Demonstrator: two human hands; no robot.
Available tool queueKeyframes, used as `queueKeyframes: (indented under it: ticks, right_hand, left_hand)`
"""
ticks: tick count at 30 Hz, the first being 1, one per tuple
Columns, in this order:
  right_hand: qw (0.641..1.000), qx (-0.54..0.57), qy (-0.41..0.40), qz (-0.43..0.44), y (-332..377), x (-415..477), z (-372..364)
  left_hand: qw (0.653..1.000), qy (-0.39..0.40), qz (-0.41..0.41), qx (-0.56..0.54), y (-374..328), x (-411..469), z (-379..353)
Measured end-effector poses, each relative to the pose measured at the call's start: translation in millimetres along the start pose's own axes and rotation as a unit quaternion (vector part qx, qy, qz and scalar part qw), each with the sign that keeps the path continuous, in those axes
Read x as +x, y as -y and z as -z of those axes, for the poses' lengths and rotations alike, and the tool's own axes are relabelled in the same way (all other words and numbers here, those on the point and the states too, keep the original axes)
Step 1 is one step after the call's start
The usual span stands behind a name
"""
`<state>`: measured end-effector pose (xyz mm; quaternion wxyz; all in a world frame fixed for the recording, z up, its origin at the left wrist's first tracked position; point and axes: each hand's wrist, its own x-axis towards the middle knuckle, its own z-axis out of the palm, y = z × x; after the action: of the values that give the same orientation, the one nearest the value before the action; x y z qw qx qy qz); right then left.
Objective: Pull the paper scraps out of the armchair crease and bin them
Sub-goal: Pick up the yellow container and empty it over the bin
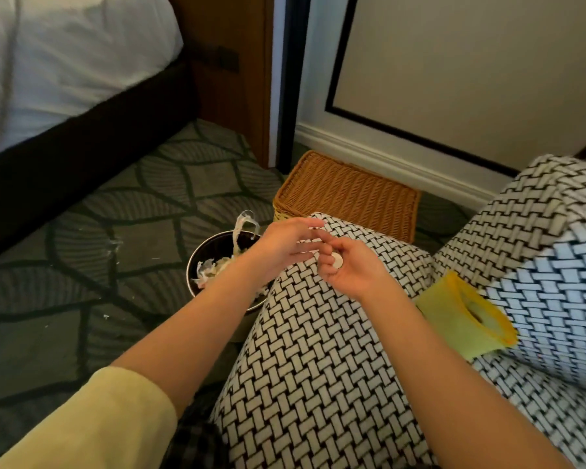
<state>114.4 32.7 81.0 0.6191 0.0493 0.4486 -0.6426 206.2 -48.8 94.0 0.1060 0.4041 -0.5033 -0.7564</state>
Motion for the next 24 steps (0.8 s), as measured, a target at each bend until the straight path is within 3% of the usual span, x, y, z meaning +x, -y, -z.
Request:
queueKeyframes:
  ticks: [11, 18, 21, 24]
  right_hand:
    - [0.993, 0.002, -0.054, 0.109, 56, -110, 67]
    - [0.989, 0.012, -0.083, 0.125, 67, -155, 89]
    - [0.979, -0.079, -0.118, 0.144, 67, -165, 97]
    - [0.913, -0.283, -0.234, 0.179, 63, -168, 106]
  left_hand:
    - [0.996, 0.086, -0.026, 0.003, -12, -43, -136]
    - [0.988, 0.093, -0.048, 0.114, 7, -53, -182]
    - [0.978, 0.055, -0.083, 0.184, 13, -53, -191]
    - [0.937, 0.029, -0.146, 0.316, 23, -46, -190]
